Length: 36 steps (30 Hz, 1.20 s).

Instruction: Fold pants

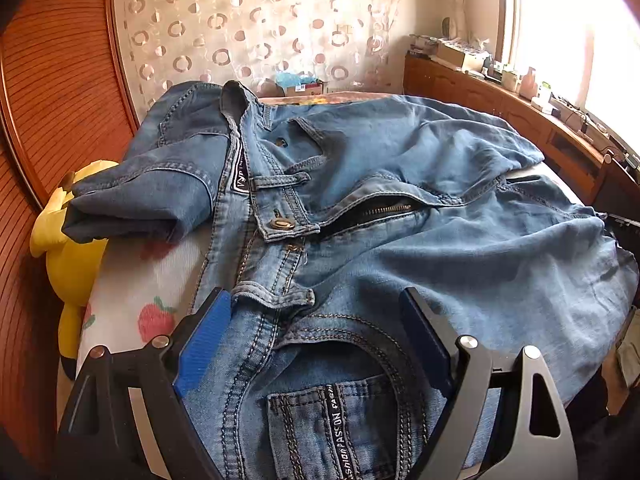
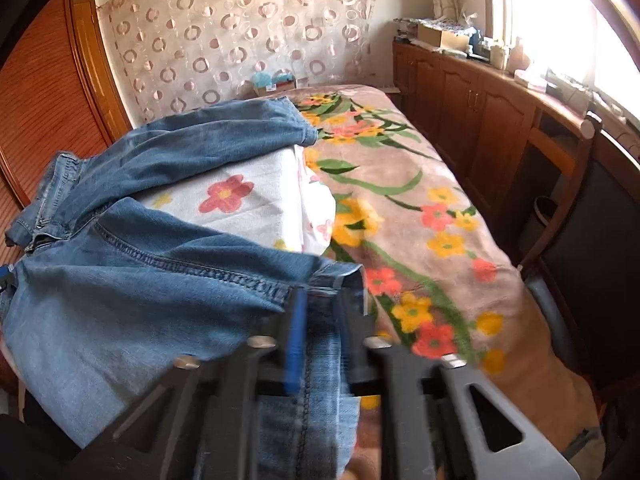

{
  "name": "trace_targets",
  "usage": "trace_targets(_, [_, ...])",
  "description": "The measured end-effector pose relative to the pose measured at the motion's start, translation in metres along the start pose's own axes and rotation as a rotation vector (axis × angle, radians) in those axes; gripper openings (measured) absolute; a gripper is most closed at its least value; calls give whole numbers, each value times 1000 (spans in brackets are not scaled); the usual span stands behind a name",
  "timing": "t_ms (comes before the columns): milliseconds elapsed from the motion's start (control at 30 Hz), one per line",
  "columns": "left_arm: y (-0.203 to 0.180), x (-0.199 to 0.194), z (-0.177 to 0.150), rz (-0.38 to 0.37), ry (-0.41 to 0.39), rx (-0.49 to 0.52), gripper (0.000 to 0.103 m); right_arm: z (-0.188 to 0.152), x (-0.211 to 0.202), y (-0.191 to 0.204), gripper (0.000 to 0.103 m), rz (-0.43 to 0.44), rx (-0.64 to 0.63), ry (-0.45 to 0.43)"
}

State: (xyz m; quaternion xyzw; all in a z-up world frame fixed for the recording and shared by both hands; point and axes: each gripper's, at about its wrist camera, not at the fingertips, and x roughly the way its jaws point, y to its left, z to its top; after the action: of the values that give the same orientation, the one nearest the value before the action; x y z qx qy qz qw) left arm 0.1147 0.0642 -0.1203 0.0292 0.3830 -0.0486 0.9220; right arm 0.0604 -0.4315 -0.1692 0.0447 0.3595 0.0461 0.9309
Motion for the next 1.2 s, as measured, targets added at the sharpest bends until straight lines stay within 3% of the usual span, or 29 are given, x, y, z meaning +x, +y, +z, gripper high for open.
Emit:
trace_targets(267, [5,0,-2,16,1,-9,86,32,-45,9,5,-50,-42,-160])
trace_targets(500, [7,-7,-8,19,-7,-15,86,14,-16,25,8,-68,-57,-38])
trace_targets(567, [8,-9,-9,18,-8,-18,86,5,-24,28,23,-60,-53,-37])
trace_targets(667, [7,-10,-10,21,-7,-21,86,-9,-43,30,37,-48,-52,-45])
trace_targets(900, [7,-17,-15,25,-11,-24,86,-44,-80,17,41,-24,-35,-6])
trace_targets(1200, [21,-30,-23,58,-18,-52,86,-53,-90,13,41,16,-32,35])
